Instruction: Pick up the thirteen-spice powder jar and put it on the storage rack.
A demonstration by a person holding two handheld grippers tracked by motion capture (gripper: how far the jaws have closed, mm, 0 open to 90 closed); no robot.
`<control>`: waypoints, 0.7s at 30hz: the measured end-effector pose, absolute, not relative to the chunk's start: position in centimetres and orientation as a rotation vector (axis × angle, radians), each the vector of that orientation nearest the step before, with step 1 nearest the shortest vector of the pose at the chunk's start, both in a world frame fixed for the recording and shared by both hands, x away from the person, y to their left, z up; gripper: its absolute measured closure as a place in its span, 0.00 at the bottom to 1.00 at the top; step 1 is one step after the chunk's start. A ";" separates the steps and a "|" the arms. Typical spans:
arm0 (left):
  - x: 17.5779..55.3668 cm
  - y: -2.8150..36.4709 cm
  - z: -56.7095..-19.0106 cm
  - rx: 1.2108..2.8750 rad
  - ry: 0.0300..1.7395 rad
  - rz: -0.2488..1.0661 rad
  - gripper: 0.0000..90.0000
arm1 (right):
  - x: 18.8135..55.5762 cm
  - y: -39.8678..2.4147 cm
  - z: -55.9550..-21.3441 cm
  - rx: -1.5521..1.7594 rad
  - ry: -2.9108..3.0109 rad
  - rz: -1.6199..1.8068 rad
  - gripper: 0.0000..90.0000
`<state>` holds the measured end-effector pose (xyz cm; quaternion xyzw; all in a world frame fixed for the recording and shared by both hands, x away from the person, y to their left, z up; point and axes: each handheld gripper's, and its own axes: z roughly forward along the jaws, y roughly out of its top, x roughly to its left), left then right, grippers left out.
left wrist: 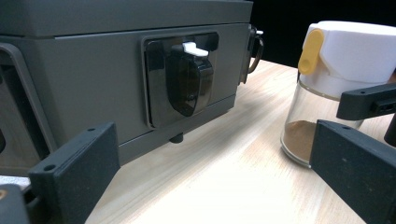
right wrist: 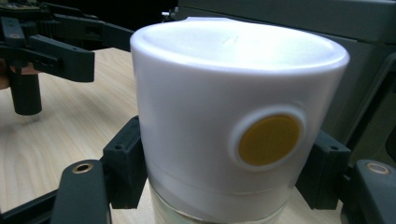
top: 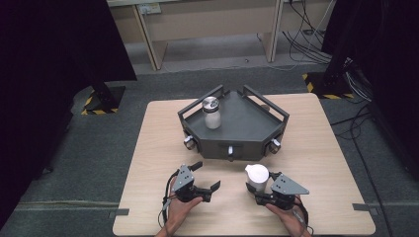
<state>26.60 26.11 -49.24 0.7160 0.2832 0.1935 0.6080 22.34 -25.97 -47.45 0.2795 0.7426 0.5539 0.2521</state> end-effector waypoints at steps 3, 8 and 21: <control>26.6 26.1 -49.2 1.652 0.655 0.448 0.01 | 22.2 -26.0 -47.2 0.744 2.019 1.515 0.34; 26.6 26.1 -49.2 1.652 0.656 0.447 0.01 | 22.0 -26.1 -46.8 0.736 2.020 1.531 0.34; 26.6 26.2 -49.3 1.653 0.660 0.446 0.01 | 21.6 -26.4 -45.4 0.719 2.027 1.539 0.34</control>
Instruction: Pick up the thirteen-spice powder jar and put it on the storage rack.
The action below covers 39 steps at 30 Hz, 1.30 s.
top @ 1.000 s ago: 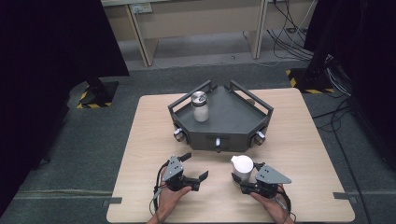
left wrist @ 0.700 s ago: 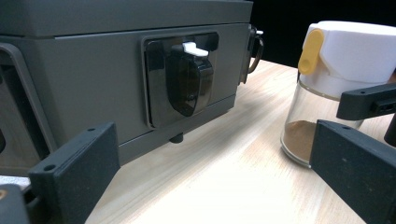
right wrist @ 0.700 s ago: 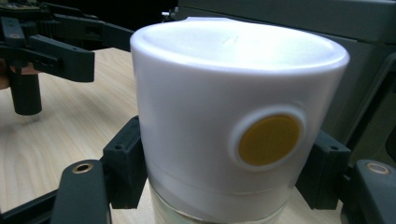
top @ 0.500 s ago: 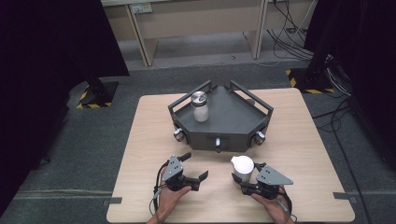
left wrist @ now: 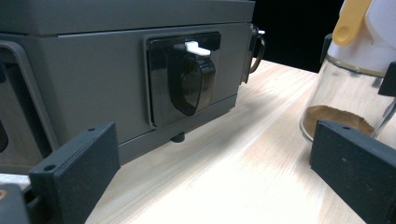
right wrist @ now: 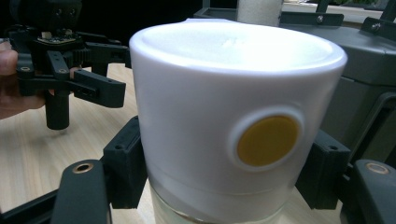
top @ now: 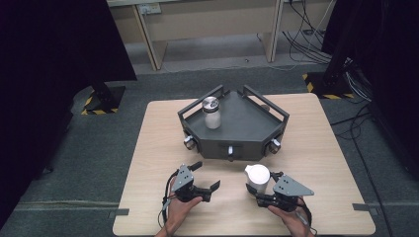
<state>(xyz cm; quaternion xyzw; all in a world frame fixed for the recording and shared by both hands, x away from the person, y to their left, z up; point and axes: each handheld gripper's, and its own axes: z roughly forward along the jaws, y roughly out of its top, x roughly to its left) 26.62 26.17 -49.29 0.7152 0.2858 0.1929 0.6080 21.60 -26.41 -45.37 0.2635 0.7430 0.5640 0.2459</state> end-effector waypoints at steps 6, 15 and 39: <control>26.6 26.2 -49.3 1.652 0.663 0.445 0.01 | 21.7 -26.5 -44.7 0.712 2.045 1.527 0.34; 26.7 26.3 -49.3 1.650 0.663 0.444 0.01 | 22.3 -26.5 -43.1 0.692 2.041 1.543 0.34; 26.8 26.3 -49.4 1.649 0.675 0.440 0.01 | 25.0 -26.3 -37.6 0.678 2.014 1.519 0.34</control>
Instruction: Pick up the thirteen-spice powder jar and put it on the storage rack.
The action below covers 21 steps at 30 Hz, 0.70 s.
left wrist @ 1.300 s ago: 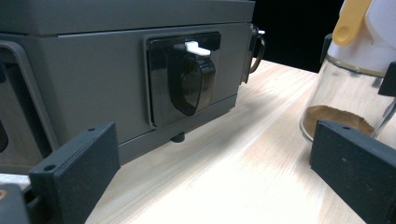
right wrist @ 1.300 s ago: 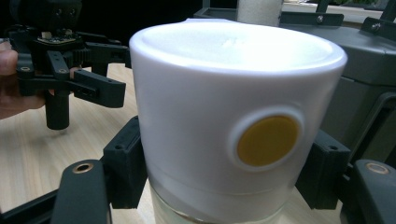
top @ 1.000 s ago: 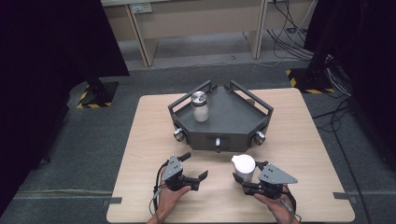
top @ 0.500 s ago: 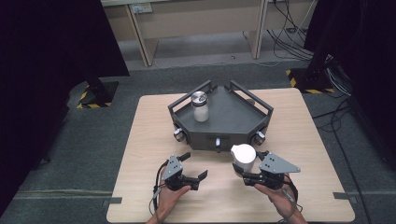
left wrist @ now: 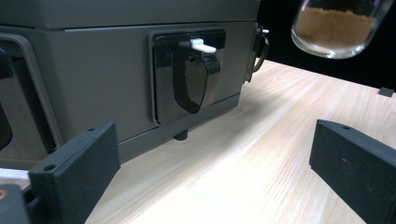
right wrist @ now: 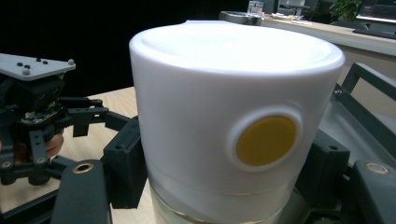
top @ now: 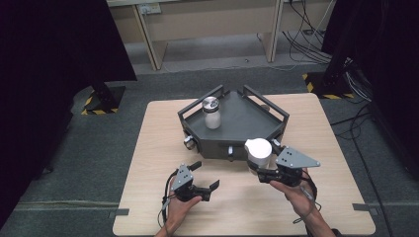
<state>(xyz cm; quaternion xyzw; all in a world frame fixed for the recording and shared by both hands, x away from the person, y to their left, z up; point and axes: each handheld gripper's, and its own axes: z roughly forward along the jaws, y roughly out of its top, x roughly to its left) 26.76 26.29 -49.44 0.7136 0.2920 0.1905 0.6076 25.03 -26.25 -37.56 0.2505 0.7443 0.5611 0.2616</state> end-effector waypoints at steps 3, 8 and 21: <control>26.8 26.3 -49.4 1.649 0.675 0.439 0.02 | 25.5 -26.0 -36.9 0.680 2.022 1.515 0.34; 26.8 26.3 -49.4 1.647 0.676 0.438 0.02 | 26.3 -25.6 -36.0 0.675 2.031 1.519 0.34; 26.8 26.3 -49.5 1.649 0.677 0.434 0.02 | 27.6 -24.3 -33.7 0.660 2.038 1.510 0.34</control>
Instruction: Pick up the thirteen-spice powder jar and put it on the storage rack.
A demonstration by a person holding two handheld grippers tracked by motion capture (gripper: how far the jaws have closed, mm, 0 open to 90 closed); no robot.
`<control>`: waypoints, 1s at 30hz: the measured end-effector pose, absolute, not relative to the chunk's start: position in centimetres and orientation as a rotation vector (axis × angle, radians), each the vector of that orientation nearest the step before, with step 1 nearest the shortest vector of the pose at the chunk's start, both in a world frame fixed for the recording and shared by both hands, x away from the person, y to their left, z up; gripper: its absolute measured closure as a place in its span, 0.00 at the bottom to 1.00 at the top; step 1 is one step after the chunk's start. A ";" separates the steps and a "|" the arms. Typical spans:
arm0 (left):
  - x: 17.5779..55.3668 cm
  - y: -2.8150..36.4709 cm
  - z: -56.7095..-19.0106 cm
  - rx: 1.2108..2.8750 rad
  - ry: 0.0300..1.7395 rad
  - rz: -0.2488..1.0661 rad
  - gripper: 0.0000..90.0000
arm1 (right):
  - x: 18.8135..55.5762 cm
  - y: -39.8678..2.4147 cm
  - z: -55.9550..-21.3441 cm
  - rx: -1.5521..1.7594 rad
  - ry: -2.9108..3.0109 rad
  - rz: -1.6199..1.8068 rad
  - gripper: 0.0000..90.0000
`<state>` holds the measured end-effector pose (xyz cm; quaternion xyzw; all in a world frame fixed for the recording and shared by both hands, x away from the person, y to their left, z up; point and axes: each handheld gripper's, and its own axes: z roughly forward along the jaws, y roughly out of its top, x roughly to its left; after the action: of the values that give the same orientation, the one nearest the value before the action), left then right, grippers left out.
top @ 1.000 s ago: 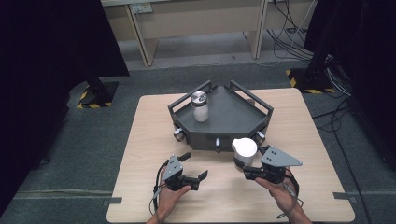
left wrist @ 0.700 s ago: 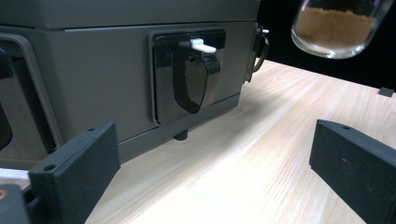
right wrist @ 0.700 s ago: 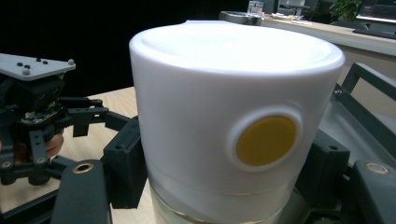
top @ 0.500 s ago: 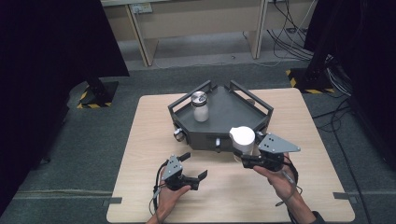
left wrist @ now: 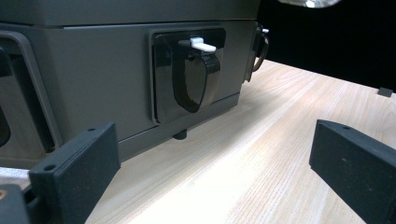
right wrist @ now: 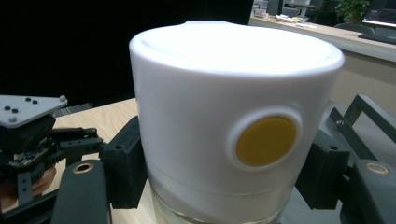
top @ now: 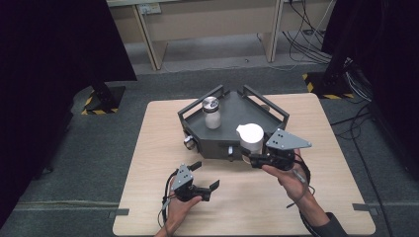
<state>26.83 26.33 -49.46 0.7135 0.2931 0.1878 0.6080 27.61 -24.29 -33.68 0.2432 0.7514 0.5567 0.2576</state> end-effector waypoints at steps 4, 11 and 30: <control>26.8 26.3 -49.4 1.650 0.675 0.434 0.02 | 27.9 -23.8 -33.2 0.655 2.027 1.514 0.34; 26.8 26.3 -49.4 1.650 0.675 0.433 0.02 | 28.8 -23.1 -32.8 0.668 2.024 1.506 0.34; 26.9 26.3 -49.5 1.653 0.672 0.429 0.02 | 32.5 -20.8 -32.9 0.778 1.968 1.473 0.34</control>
<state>26.87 26.30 -49.46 0.7153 0.2909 0.1855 0.6077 32.53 -20.85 -32.90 0.2898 0.7333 0.5487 0.2778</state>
